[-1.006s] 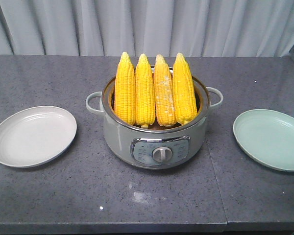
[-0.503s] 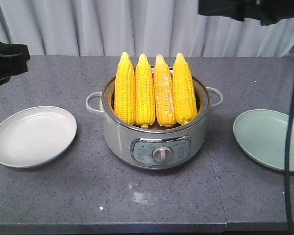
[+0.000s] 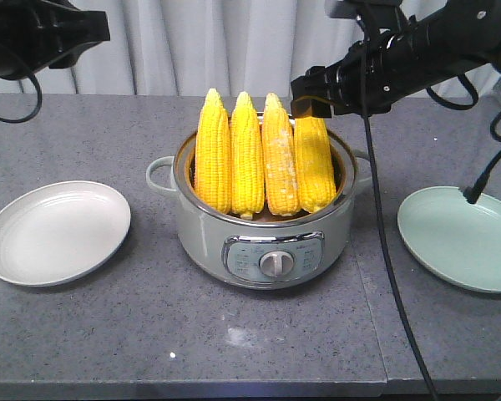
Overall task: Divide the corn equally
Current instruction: 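Move the right gripper over the pot to the farthest corn cob, then grasp the corn cob with the right gripper and lift it out, then grasp a corn cob with the left gripper and lift it out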
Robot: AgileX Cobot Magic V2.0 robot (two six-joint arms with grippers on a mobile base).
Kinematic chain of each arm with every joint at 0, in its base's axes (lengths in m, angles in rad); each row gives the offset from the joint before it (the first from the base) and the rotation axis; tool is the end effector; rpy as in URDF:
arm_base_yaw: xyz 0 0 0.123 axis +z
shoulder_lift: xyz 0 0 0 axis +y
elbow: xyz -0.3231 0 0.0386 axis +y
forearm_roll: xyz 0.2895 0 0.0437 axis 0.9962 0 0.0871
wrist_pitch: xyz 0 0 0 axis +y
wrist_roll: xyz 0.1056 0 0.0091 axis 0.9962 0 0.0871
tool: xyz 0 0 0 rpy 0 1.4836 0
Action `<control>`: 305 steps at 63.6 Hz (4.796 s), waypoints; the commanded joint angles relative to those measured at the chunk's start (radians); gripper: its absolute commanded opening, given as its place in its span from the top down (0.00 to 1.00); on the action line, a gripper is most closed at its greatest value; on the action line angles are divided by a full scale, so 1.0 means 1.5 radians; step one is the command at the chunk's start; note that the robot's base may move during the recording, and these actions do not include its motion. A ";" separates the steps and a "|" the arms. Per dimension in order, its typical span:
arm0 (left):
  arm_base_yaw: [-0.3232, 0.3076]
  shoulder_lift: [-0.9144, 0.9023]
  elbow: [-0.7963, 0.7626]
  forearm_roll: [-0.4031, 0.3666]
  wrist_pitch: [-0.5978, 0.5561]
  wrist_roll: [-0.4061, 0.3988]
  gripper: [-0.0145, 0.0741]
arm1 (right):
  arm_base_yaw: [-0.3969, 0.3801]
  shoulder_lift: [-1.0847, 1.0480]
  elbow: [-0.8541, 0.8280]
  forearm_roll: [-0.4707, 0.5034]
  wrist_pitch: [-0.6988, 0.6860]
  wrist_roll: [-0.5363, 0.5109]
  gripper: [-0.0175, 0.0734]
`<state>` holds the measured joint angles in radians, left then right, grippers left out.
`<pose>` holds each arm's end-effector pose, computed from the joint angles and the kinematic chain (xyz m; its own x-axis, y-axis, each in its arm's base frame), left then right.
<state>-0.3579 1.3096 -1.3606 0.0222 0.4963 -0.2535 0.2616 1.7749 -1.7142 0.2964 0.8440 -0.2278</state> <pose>0.3188 -0.1180 0.4663 -0.3983 -0.0985 -0.9119 0.2556 0.9429 -0.2135 0.4453 0.1432 0.3837 -0.6785 -0.2095 -0.7041 -0.4189 0.8977 0.1365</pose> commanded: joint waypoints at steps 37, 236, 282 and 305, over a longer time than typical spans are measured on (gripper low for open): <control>-0.003 0.000 -0.023 -0.005 -0.022 0.001 0.51 | 0.008 0.039 -0.022 -0.048 -0.076 0.025 0.28; -0.066 0.415 -0.360 -0.068 0.192 -0.005 0.45 | 0.011 -0.352 -0.022 -0.340 -0.101 0.079 0.81; -0.073 0.394 -0.361 -0.098 0.187 0.031 0.85 | 0.011 -0.352 -0.022 -0.341 -0.100 0.079 0.81; -0.073 0.294 -0.362 -0.097 0.149 0.036 0.85 | 0.011 -0.352 -0.022 -0.341 -0.101 0.079 0.81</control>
<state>-0.4619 1.8393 -1.8705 -0.1107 0.7971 -0.2035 0.2859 1.2642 -1.7193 -0.1989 0.7734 -0.1098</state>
